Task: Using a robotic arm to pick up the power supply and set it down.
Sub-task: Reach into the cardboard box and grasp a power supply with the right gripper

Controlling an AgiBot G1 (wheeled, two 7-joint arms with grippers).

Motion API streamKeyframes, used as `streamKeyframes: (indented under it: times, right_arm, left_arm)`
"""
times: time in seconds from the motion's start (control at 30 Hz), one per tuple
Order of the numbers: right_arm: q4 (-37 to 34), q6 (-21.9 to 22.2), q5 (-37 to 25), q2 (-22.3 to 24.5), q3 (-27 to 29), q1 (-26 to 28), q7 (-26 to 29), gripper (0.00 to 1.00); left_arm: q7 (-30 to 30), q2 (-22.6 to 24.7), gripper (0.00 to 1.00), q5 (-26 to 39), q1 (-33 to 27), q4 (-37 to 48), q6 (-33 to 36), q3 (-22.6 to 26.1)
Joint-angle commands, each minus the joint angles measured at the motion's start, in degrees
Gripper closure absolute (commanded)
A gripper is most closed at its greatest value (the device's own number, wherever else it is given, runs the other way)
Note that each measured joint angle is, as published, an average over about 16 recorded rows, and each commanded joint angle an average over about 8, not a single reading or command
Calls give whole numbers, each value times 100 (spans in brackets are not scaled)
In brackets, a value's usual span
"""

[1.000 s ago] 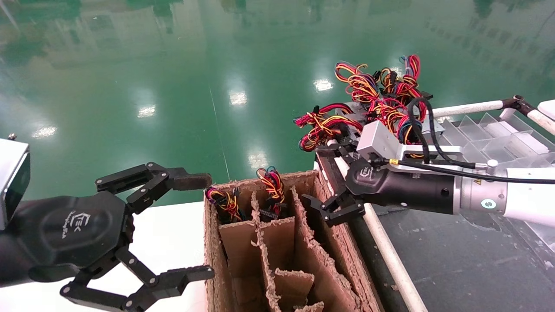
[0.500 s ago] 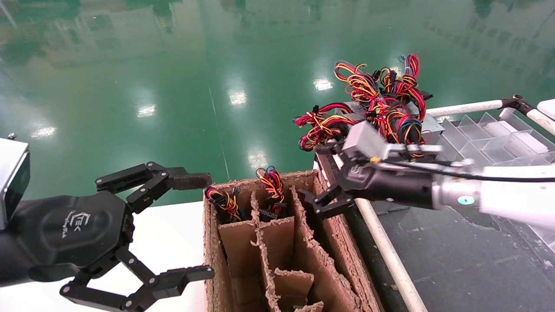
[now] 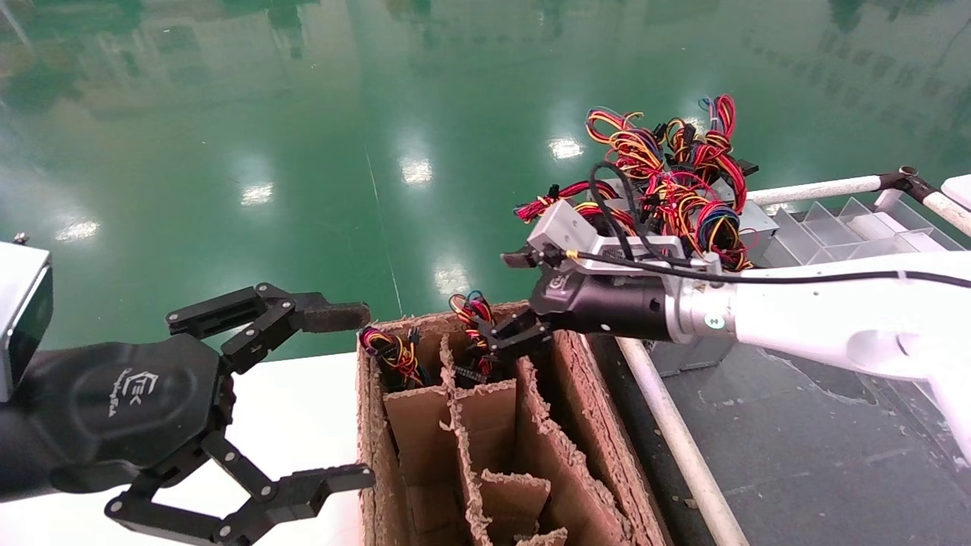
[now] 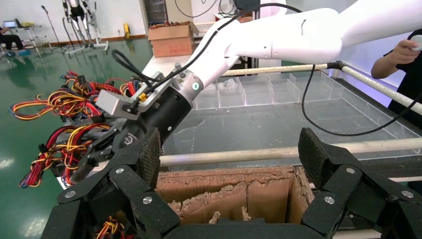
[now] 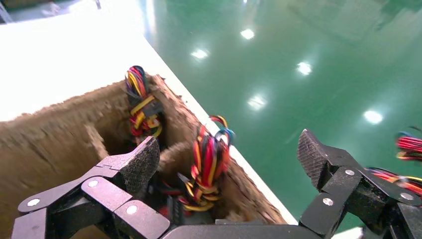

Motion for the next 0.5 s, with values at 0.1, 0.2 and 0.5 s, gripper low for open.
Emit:
streamKeyframes:
  times: [0.1,0.2,0.5]
  right_arm:
    - [-657,-173,42,-247,-22,272,-39,11]
    - [-1088,-240,29,-387,-41,441,-145,48]
    - [-1951,-264,60,-700,-30,638,-665,100]
  left_arm:
    - [0,0,0,0,0,0,0,0]
    - [0,0,0,0,0,0,0,0]
    - [0,0,0,-1,0,0,0,1]
